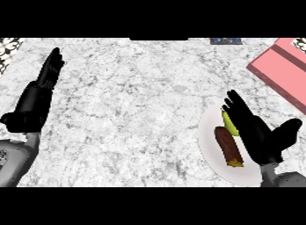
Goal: Pick the pear from the plate and place it in the cardboard box
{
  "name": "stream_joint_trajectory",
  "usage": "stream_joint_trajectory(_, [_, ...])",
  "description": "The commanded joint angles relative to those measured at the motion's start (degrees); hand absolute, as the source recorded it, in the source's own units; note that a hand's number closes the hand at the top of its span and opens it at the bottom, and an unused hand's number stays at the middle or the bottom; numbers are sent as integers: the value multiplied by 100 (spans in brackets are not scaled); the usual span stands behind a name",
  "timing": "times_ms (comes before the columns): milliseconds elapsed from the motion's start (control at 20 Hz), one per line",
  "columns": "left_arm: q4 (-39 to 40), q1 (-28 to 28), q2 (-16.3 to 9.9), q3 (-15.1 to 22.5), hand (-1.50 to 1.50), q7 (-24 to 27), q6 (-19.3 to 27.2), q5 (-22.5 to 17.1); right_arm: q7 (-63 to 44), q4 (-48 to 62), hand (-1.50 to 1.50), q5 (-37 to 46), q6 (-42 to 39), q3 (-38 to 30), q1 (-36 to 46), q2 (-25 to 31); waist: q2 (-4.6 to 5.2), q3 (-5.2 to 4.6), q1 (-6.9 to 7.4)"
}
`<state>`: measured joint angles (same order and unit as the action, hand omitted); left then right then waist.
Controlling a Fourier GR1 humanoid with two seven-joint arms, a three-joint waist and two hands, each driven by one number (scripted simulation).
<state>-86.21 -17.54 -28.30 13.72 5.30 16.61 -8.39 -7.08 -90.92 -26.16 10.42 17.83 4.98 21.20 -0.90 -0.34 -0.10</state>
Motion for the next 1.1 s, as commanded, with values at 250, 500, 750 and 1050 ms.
stream_joint_trajectory(250, [214, 694, 438, -330, 0, -657, -183, -1056, 1465, -489, -150, -1181, -2959, -684, 1044, 653, 149, 97, 431])
stream_joint_trajectory(500, [73, 1005, 471, -393, 0, -972, -451, -1524, 3641, 328, -150, -1210, -3381, -2076, 979, 632, 172, 115, 261])
stream_joint_trajectory(750, [27, 1185, 200, -642, 0, -1001, -757, -1762, 5209, 946, -150, -770, -5153, -2674, 856, 1367, 165, 84, 214])
stream_joint_trajectory(1050, [-10, 1348, 124, -781, 0, -979, -776, -1808, 5539, 737, -150, 1539, -4646, -2596, 844, 2569, 151, 63, 239])
